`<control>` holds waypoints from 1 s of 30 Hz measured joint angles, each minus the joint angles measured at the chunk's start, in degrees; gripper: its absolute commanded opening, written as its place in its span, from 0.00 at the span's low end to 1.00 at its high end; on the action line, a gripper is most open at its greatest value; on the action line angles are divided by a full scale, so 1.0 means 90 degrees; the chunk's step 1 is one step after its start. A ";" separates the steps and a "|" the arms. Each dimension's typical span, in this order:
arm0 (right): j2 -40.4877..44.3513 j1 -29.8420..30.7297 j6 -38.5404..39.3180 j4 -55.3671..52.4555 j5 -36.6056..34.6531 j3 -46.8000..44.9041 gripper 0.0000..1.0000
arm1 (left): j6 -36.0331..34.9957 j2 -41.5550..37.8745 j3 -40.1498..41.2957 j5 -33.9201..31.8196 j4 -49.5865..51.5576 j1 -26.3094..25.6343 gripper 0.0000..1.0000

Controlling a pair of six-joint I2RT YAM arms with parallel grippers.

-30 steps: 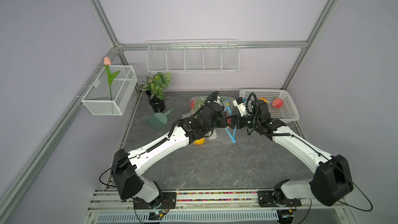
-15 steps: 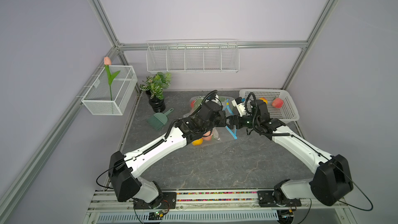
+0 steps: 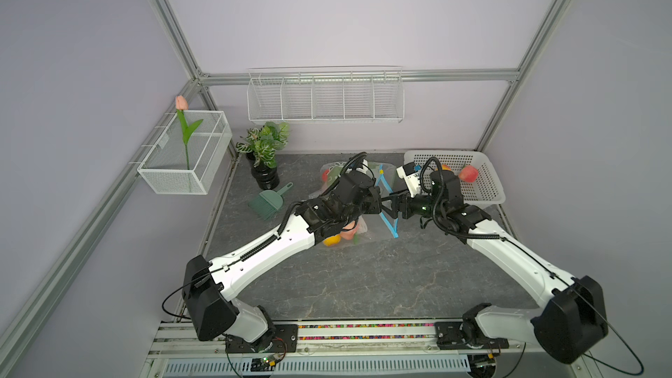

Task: Place the peach in a zip-top bag and seal the zipper
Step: Place the peach in the zipper food storage bag, then pick up the peach from the basket.

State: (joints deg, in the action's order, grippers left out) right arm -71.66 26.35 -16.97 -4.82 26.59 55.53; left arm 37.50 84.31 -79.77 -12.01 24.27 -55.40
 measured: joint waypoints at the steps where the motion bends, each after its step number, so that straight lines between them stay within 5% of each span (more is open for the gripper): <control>1: 0.0129 0.0002 0.0010 0.0061 -0.0095 -0.0070 0.85 | 0.0000 0.0000 0.0007 -0.0007 0.0000 0.0000 0.00; 17: 0.1477 -0.0476 0.0177 -0.0321 -0.3434 -0.0398 0.86 | -0.0002 -0.0046 0.0087 -0.0095 0.0002 0.0000 0.00; 30: -0.0665 -0.2557 0.0338 -0.1226 -0.3398 0.0923 0.86 | -0.0024 -0.0131 0.0148 -0.0187 0.0015 0.0000 0.00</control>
State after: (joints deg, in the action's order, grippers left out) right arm -77.65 3.33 -13.93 -15.86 -3.99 63.83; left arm 37.28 83.13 -78.43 -13.69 24.40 -55.40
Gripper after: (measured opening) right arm 0.855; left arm 0.046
